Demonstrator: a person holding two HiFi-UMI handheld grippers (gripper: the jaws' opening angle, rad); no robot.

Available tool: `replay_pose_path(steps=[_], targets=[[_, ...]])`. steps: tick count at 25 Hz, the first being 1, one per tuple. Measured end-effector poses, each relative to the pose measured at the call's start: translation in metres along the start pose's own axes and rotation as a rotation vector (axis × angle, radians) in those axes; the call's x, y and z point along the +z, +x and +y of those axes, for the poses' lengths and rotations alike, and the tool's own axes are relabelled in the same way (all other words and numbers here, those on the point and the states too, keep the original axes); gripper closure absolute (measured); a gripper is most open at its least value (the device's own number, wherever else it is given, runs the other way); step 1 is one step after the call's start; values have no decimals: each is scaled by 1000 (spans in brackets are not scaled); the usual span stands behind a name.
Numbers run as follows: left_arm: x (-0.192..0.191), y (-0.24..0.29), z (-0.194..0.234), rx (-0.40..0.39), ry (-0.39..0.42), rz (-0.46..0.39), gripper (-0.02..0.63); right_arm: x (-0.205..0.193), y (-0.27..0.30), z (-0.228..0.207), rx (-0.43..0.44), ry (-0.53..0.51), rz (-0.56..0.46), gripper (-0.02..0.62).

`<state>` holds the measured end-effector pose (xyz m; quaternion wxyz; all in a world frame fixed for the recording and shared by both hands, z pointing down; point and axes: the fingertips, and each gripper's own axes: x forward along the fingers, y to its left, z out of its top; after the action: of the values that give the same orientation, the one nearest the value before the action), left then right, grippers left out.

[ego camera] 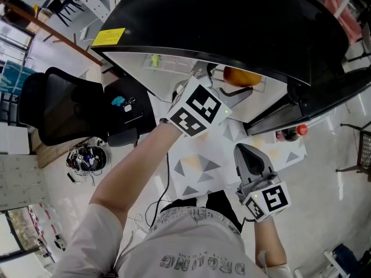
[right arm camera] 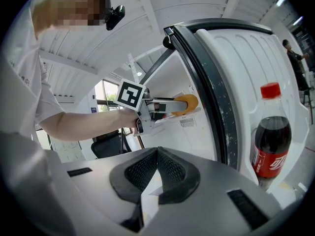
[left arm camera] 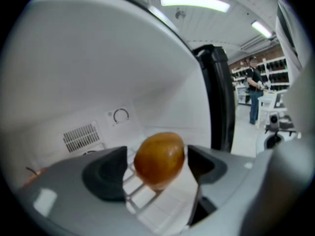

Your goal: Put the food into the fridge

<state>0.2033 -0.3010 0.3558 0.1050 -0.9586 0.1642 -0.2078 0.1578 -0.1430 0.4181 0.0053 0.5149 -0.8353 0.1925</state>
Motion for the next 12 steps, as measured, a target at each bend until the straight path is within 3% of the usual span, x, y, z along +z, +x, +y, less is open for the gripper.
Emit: replay_pose_path(steps=[12], targets=[[8,-21,-7,3,-16,-36,231,5,0,10,-8,-12,-14,592]])
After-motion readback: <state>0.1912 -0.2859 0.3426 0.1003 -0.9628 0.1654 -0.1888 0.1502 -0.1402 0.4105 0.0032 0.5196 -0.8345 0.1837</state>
